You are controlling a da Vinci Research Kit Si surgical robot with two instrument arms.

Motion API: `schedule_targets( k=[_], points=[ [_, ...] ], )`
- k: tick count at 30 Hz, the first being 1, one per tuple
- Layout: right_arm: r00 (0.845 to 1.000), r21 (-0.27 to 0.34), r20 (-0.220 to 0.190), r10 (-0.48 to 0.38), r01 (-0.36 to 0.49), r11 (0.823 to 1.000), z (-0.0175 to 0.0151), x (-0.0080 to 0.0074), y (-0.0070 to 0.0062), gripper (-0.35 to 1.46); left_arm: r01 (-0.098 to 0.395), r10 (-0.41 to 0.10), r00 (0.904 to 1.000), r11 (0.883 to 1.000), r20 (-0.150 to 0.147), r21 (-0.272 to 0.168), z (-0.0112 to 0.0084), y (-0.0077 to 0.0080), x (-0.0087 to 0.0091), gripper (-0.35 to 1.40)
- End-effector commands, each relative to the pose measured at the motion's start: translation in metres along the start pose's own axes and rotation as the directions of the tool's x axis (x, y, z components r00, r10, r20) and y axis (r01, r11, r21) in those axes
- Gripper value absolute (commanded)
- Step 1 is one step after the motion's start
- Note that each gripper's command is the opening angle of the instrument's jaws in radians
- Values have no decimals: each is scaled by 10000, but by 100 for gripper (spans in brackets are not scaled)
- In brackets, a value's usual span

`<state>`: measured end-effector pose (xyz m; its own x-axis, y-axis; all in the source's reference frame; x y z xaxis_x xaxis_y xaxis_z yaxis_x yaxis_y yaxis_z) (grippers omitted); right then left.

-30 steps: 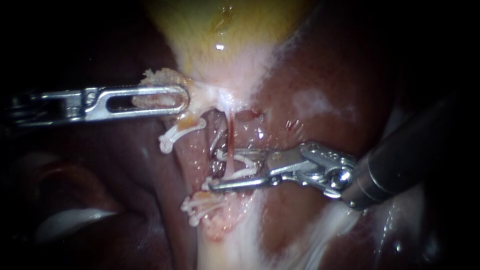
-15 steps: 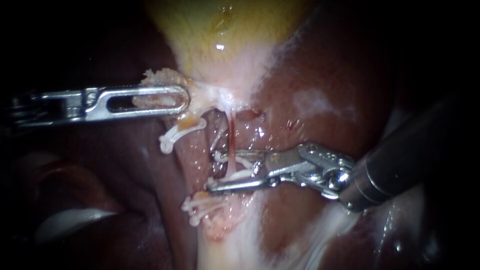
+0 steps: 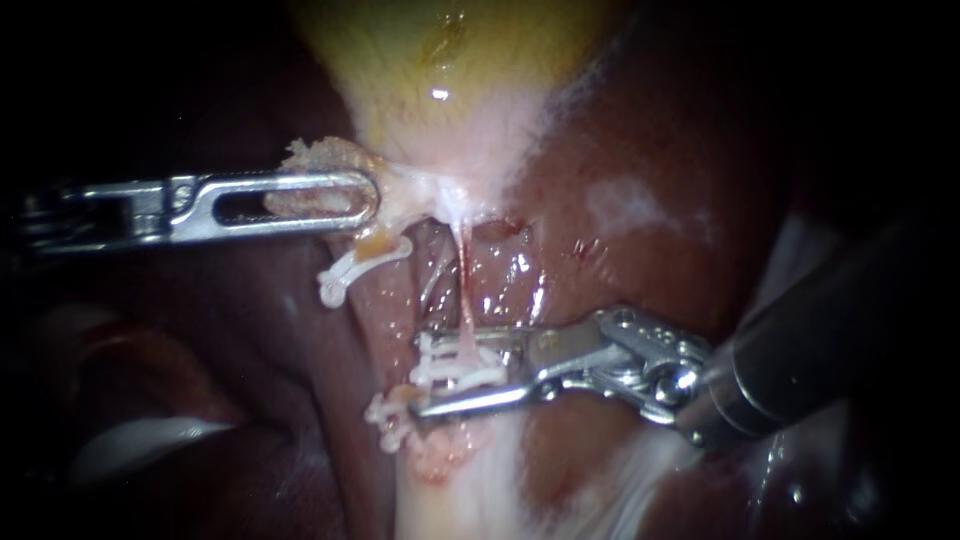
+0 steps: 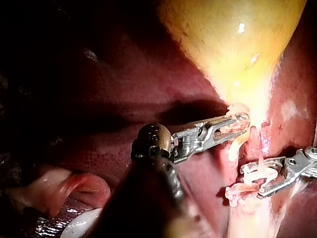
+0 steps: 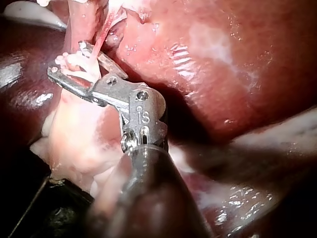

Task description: Clipping second clip right tube

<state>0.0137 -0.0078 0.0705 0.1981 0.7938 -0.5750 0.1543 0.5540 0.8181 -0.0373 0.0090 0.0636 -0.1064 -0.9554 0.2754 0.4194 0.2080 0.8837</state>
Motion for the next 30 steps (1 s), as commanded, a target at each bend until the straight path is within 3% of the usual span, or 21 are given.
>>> schedule_targets(
  k=[1, 8, 21, 30],
  points=[
    [10000, 112, -39, -22, 23, 9999, 0, 2, -3, 49, -3, 3, 10000, 10000, -5, 11, 0, 0, 0, -35],
    [9995, 483, -301, 60, -46, 9988, 1, 15, -15, 48, -3, 3, 10000, 10000, -5, 11, 0, 0, 0, -35],
    [9994, 487, -301, 183, -169, 9987, 0, 16, -14, 46, -3, 3, 10000, 10000, -5, 12, 0, 0, 0, -35],
    [9980, 517, -299, 560, -544, 9972, -3, 19, -9, 33, -3, 3, 10000, 10000, -6, 12, 0, 0, 0, -35]
  ],
)
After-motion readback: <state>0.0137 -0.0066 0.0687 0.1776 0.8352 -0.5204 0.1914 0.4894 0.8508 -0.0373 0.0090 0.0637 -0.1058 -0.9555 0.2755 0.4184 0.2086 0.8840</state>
